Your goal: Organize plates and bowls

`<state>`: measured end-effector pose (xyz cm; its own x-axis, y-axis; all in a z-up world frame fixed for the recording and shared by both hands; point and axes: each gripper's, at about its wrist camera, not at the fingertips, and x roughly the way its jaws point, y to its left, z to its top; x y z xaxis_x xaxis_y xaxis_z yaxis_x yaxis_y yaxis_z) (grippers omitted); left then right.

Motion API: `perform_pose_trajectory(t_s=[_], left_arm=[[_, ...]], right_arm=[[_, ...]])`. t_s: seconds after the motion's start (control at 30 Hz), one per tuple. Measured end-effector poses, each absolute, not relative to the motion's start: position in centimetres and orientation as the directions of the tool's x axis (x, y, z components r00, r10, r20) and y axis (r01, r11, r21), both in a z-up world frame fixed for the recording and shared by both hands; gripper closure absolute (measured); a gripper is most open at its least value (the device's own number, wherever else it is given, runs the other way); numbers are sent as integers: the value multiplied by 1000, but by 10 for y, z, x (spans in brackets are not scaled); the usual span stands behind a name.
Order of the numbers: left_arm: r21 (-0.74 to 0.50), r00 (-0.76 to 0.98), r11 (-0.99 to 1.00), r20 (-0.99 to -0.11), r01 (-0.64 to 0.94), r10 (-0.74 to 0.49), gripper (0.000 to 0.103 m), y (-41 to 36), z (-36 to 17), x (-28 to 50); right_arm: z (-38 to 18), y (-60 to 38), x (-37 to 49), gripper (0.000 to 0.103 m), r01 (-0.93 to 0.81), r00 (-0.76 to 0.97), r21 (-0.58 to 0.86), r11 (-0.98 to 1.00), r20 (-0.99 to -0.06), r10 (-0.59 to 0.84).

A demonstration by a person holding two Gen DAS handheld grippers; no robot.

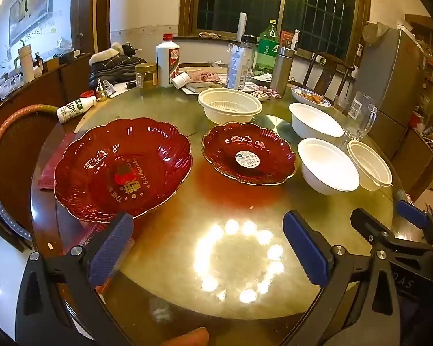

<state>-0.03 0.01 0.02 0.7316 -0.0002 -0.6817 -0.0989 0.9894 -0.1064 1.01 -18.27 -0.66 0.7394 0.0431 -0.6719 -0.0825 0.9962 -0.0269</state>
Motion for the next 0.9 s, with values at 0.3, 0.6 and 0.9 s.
perform_pose_trajectory(t_s=[0.3,0.6,0.9], left_arm=[[-106,731,991,-682,-76,-16,0,4,2,0],[-94,733,995,-679,-47,-30,0,-13,-1,-1],[-88,728,995,-685,-38,-33,0,-16,-4,0]], right_arm=[[-3,-185,13,0,-87,729,-16,996,-683,53],[-3,-188,9,0,-75,734,-6,997,-677,51],[-6,-190,8,0,-69,735,1,998,-676,52]])
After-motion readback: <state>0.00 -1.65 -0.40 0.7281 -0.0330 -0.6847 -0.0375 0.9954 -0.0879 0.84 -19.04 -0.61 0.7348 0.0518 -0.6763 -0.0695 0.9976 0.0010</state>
